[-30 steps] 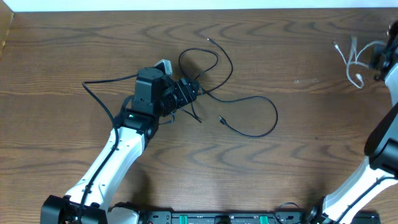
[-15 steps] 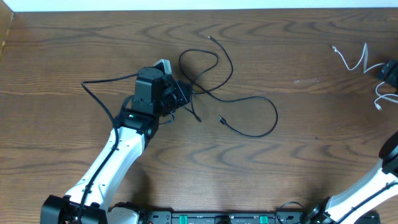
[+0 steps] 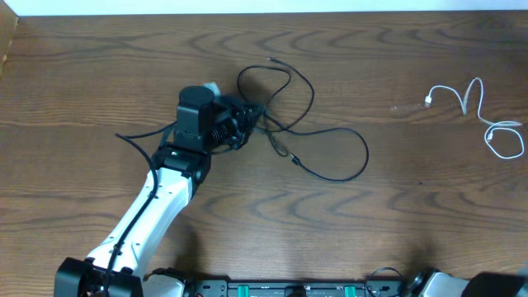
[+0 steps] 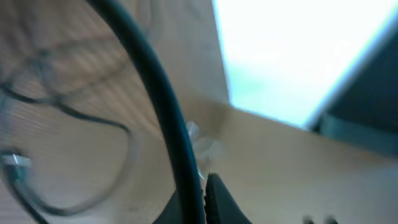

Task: Untangle cables
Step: 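Return the right gripper from the right side toward the black cable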

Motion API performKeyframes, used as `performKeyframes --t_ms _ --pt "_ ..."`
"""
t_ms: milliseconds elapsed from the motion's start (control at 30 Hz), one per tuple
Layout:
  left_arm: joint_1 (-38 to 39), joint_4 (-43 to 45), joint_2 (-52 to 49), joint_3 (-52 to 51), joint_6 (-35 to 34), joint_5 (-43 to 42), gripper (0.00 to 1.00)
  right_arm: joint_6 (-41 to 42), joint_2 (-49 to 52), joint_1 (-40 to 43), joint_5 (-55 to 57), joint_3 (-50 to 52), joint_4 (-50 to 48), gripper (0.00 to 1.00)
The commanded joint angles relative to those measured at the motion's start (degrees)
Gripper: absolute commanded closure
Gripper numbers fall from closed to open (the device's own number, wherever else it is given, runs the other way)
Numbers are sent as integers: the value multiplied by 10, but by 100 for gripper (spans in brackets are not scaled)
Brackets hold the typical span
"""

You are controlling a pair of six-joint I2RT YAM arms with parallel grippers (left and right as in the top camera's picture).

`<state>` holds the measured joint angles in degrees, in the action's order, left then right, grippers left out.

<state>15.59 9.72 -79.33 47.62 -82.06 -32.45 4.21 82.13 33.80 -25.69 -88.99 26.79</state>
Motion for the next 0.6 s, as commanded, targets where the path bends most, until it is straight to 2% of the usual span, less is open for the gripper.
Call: performKeyframes --t_ms 0,200,567 --pt "1 81 -1 8 -40 -125 92 45 -10 -5 6 -3 3 1" --pt "1 99 -1 7 30 -150 92 52 -6 -15 -36 -3 -2 1" --pt "1 99 -1 6 30 -141 93 52 -6 -63 -34 -3 -2 1"
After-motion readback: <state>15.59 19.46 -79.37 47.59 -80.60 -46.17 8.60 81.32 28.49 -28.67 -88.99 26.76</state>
